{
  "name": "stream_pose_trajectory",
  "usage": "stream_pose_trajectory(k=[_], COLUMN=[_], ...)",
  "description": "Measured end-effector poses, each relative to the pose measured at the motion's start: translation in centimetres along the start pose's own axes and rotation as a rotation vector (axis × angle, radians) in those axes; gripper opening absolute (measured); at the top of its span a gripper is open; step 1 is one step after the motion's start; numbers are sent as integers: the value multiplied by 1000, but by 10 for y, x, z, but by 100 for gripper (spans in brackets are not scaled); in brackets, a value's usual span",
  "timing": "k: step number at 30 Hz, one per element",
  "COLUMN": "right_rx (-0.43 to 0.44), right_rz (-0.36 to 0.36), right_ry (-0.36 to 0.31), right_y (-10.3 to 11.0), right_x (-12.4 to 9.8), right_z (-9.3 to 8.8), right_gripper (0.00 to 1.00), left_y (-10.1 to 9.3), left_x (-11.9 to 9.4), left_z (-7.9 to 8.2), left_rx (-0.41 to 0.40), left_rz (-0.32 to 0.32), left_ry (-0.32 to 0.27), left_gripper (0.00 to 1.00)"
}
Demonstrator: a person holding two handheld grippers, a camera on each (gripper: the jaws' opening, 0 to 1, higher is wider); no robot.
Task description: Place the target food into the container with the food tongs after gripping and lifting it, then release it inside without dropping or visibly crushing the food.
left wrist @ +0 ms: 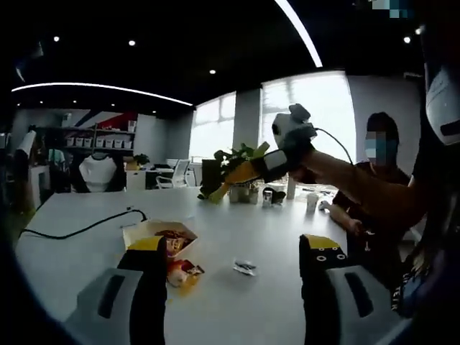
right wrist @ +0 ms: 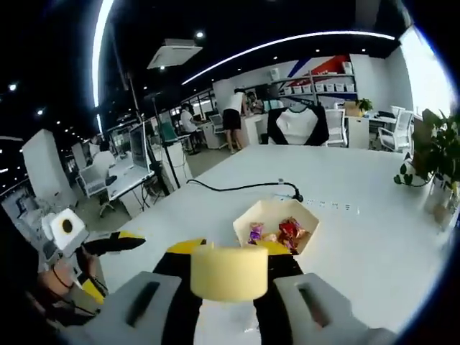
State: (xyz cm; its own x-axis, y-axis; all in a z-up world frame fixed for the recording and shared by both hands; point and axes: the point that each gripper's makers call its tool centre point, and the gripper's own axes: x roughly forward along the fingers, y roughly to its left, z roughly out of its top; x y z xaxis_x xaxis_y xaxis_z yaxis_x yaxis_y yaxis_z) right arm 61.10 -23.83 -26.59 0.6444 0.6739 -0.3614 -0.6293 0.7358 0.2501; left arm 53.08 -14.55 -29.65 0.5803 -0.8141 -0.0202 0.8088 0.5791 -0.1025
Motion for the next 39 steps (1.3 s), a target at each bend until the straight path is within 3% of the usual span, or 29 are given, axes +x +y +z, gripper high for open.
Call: stream_pose_trajectory(k=[5, 8, 9, 10, 12, 15, 17, 21, 24, 26, 32, 34, 37, 39], right_rx=[5, 9, 2, -68, -30, -50, -29, 14, 36, 64, 103, 94, 97, 113], right_rz=[22, 51, 90, 129, 191, 197, 217, 254, 263, 286, 317, 316, 338, 357], right_ry=[-27, -47, -78, -143, -117, -127, -137, -150, -159, -173, -205, -203, -200, -204], right_y=[9, 17, 24, 30, 41, 43, 45, 49, 49, 51, 52, 52, 55, 57], right_x=[-19, -26, -28, -29, -33, -34, -34, -34, -37, -40, -49, -49, -50, -51], right_z=[-8, -10, -8, -1, -10, -15, -18, -21, -24, -22, -19, -19, -22, -22], right_gripper=[21, 21, 21, 21, 21, 21, 21, 21, 21, 21, 22, 22, 22, 22], left_y=[-13, -21, -19, -12, -16, -23, -19, -20, -36, -39, -49, -58, -68, -67], left_x=[11, 18, 21, 23, 24, 27, 33, 43, 43, 44, 52, 50, 51, 54], left_z=[12, 14, 14, 11, 17, 31, 28, 32, 42, 45, 39, 41, 41, 39], left_rx=[-53, -136, -155, -173, -183, -287, -352, -346, -407, -441, -454, -484, -518, -527], left_rz=[-86, -162, -167, -150, -190, -307, -317, -350, -456, -478, -458, -498, -552, -545], left_ry=[-53, -85, -94, -90, -111, -189, -183, -222, -253, -267, -262, -256, -252, -249], left_gripper=[66, 61, 60, 59, 56, 56, 52, 49, 34, 25, 29, 28, 16, 9])
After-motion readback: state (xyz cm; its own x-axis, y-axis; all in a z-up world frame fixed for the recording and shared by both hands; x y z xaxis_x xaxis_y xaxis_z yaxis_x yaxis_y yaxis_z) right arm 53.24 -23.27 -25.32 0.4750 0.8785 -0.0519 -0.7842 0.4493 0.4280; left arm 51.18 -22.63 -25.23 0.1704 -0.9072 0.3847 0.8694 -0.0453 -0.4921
